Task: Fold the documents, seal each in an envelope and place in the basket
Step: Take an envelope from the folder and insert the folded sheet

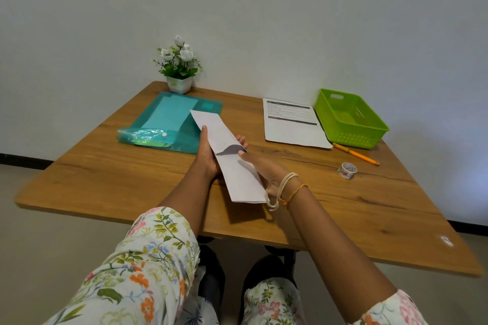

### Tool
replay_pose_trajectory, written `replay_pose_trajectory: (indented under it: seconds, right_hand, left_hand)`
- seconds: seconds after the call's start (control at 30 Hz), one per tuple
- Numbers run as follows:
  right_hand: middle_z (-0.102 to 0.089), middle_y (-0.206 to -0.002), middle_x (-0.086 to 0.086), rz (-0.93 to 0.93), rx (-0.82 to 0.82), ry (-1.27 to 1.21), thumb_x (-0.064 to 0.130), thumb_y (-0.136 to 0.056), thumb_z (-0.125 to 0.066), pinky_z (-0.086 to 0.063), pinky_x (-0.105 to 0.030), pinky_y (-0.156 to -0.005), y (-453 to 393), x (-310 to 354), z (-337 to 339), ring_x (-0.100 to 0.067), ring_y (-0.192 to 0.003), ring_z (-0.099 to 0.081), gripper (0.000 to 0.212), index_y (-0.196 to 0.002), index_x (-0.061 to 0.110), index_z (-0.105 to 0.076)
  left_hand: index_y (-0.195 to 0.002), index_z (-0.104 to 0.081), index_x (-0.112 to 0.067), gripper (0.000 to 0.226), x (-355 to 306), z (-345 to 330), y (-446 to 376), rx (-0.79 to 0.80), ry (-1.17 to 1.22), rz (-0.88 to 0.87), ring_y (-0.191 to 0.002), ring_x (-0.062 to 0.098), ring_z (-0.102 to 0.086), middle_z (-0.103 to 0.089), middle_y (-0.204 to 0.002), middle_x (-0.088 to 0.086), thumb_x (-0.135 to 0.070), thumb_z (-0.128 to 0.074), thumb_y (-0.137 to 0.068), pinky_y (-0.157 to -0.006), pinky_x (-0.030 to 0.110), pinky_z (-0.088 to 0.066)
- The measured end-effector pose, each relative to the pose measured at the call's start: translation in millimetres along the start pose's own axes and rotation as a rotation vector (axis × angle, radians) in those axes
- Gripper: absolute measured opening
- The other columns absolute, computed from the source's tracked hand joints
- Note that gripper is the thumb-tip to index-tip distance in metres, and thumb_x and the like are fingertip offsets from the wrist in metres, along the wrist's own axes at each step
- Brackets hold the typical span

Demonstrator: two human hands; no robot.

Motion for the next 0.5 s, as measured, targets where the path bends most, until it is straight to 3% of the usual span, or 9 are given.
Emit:
replay_pose_trajectory:
  seconds: [0.07, 0.13, 0.2, 0.27, 0.37, 0.43, 0.5]
  right_hand:
    - [-0.069, -0.089, -0.010, -0.071, 0.004, 0.119, 0.030, -0.086, -0.067, -0.056, -0.028, -0.064, 4.9, -4.3, 7.4, -0.023, -0.075, -0.069, 0.031, -0.108, 0.012, -0.055]
    - [-0.067, -0.098, -0.013, -0.064, -0.038, 0.214, 0.019, -0.084, -0.069, -0.051, -0.032, -0.077, 4.5, -5.7, 16.4, -0.027, -0.091, -0.066, 0.031, -0.109, 0.007, -0.054]
    - [-0.066, -0.105, -0.016, 0.011, -0.122, 0.210, 0.010, -0.081, -0.071, -0.052, -0.035, -0.079, 1.4, -0.5, 22.8, -0.031, -0.098, -0.065, 0.032, -0.108, 0.003, -0.056]
    - [-0.068, -0.102, -0.017, 0.076, -0.188, 0.141, 0.006, -0.078, -0.074, -0.055, -0.033, -0.069, -0.6, 6.2, 22.9, -0.029, -0.088, -0.067, 0.032, -0.105, -0.001, -0.059]
    - [-0.065, -0.085, -0.008, 0.196, -0.306, 0.146, 0.008, -0.079, -0.075, -0.049, -0.018, -0.047, -3.8, 20.2, 20.3, -0.016, -0.067, -0.061, 0.018, -0.092, 0.003, -0.063]
    - [-0.067, -0.090, -0.007, 0.246, -0.371, 0.100, 0.008, -0.077, -0.076, -0.054, -0.021, -0.056, -10.2, 21.8, 17.3, -0.017, -0.075, -0.063, 0.013, -0.086, 0.008, -0.066]
    - [-0.069, -0.101, -0.011, 0.278, -0.400, 0.007, 0.007, -0.074, -0.079, -0.059, -0.036, -0.078, -14.4, 18.2, 12.9, -0.026, -0.092, -0.066, 0.016, -0.074, 0.013, -0.064]
  left_hand:
    - [-0.136, -0.042, -0.007, 0.090, -0.9, 0.4, -0.5, 0.005, 0.017, -0.004, -0.108, 0.036, -0.061, -0.060, -0.127, 0.021, -0.079, -0.039, -0.082, -0.083, 0.048, -0.051]
    - [-0.131, -0.044, -0.008, 0.086, -1.0, -0.8, 1.7, 0.013, 0.017, -0.011, -0.110, 0.035, -0.060, -0.058, -0.129, 0.019, -0.078, -0.038, -0.082, -0.088, 0.049, -0.048]
    - [-0.131, -0.043, -0.008, 0.084, -0.5, -0.9, 2.6, 0.007, 0.005, -0.013, -0.112, 0.034, -0.059, -0.059, -0.129, 0.018, -0.077, -0.039, -0.083, -0.090, 0.048, -0.048]
    - [-0.134, -0.041, -0.008, 0.084, 0.3, -0.5, 2.2, -0.007, -0.007, -0.009, -0.106, 0.033, -0.061, -0.060, -0.124, 0.019, -0.076, -0.040, -0.084, -0.086, 0.048, -0.050]
    - [-0.138, -0.040, -0.011, 0.084, 0.7, 0.3, 1.7, -0.023, -0.032, -0.009, -0.100, 0.033, -0.063, -0.062, -0.115, 0.019, -0.075, -0.042, -0.083, -0.080, 0.048, -0.052]
    - [-0.139, -0.040, -0.013, 0.084, -1.0, 2.2, 1.6, -0.027, -0.044, -0.016, -0.100, 0.032, -0.063, -0.063, -0.113, 0.019, -0.075, -0.045, -0.082, -0.080, 0.048, -0.053]
    - [-0.139, -0.040, -0.014, 0.084, -3.9, 3.1, 2.0, -0.031, -0.059, -0.029, -0.100, 0.032, -0.063, -0.064, -0.112, 0.018, -0.075, -0.044, -0.082, -0.083, 0.048, -0.054]
Point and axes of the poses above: each hand's wrist, its own y-axis away from the middle knuckle, its own z-axis out of the back of the hand, x = y × z, the point moved 8 cm from there along -y, towards the middle knuckle
